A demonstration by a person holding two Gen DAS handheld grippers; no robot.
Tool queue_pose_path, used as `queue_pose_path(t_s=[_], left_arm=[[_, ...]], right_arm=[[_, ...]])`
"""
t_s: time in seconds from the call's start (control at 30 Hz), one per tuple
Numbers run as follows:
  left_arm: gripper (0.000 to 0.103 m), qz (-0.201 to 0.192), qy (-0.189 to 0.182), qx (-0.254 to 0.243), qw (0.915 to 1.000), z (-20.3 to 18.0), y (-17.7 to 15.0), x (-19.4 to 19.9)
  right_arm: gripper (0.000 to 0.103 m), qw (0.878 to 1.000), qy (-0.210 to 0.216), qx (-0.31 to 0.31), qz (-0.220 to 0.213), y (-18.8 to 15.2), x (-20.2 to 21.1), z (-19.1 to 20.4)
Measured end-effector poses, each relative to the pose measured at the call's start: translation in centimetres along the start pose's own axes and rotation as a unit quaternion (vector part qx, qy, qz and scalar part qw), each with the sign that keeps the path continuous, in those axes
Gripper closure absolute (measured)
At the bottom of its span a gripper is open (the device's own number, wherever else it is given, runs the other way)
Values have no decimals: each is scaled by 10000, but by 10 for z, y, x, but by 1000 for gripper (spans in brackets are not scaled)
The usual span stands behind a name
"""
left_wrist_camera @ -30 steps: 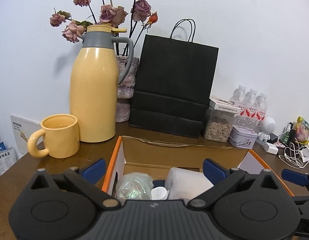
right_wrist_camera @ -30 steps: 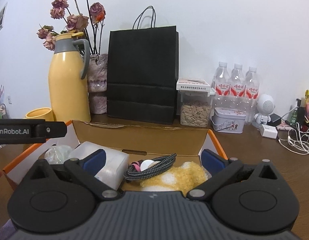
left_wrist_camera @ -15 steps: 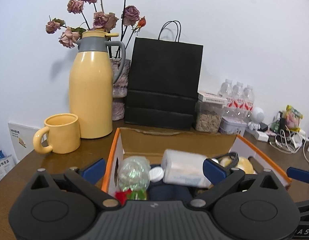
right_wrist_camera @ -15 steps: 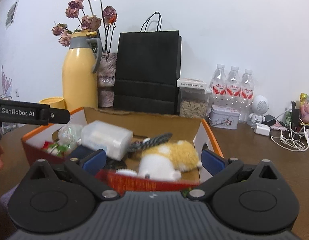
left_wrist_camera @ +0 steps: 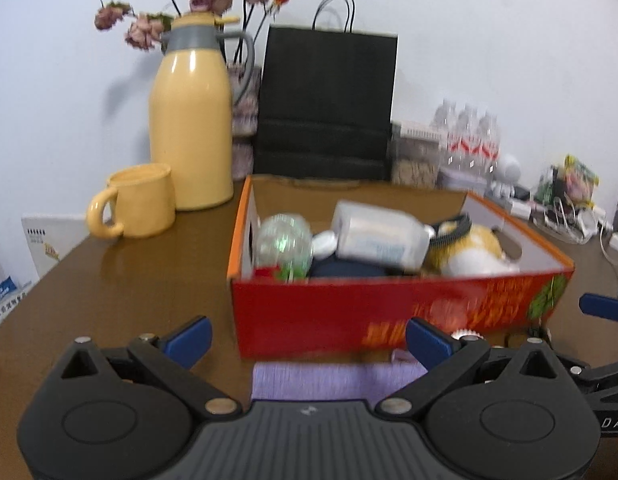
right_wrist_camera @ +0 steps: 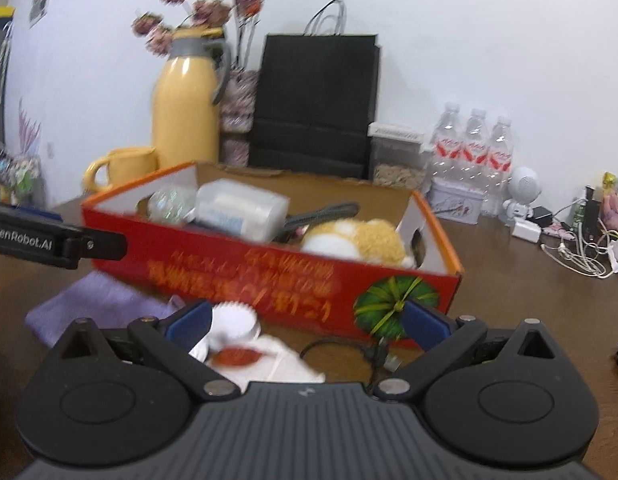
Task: Organize objects
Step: 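Withdraw both tools from the box back to the table, then grasp the purple cloth with the left tool while the right tool grasps the small orange item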
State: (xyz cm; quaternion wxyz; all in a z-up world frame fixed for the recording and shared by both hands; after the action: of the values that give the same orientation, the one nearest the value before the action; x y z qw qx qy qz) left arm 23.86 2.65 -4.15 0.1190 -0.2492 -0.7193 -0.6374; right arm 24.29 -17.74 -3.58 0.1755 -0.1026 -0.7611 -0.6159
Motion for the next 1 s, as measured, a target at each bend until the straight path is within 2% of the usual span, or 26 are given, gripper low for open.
queue_pose_path(t_s=[0.13, 0.2, 0.37, 0.4, 0.5, 0.6, 0.77, 1.0], left_arm=[[0, 309, -2, -102, 9995, 1, -15, 3], [0, 442, -7, -121, 9989, 1, -23, 4], [0, 712, 14, -59, 9974, 4, -34, -1], [0, 778, 0, -20, 9970, 5, -36, -4], [0, 739, -184, 260, 9968, 11, -39, -5], [0, 661, -218, 253, 9973, 12, -41, -4], [0, 581, -231, 242, 9977, 12, -41, -4], [0, 580, -236, 248, 9977, 13, -41, -4]], right_arm=[[0, 9993, 147, 292, 194, -8, 1, 12], [5, 9989, 233, 347, 226, -9, 1, 15], [27, 9968, 398, 396, 560, -13, -9, 20], [28, 9964, 442, 399, 601, -13, -11, 20], [32, 9955, 558, 429, 634, -14, -13, 24], [40, 9942, 673, 535, 647, -14, -14, 30], [60, 9919, 871, 541, 744, -14, -17, 35], [64, 9930, 854, 329, 751, -13, -16, 29]])
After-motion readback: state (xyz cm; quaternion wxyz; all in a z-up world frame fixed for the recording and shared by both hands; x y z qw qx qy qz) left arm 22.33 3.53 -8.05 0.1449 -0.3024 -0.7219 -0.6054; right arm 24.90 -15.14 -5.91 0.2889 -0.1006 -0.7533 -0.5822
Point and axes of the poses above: each gripper's, at about its wrist camera, not at the fingertips, and x roughly against the way its jaws point, z to its left, y to its top, the point moved 6 cm from there along -x, roughly the way its jaws point, and after that the axes turned 12 degrees about -y, right-handed, at the moved point
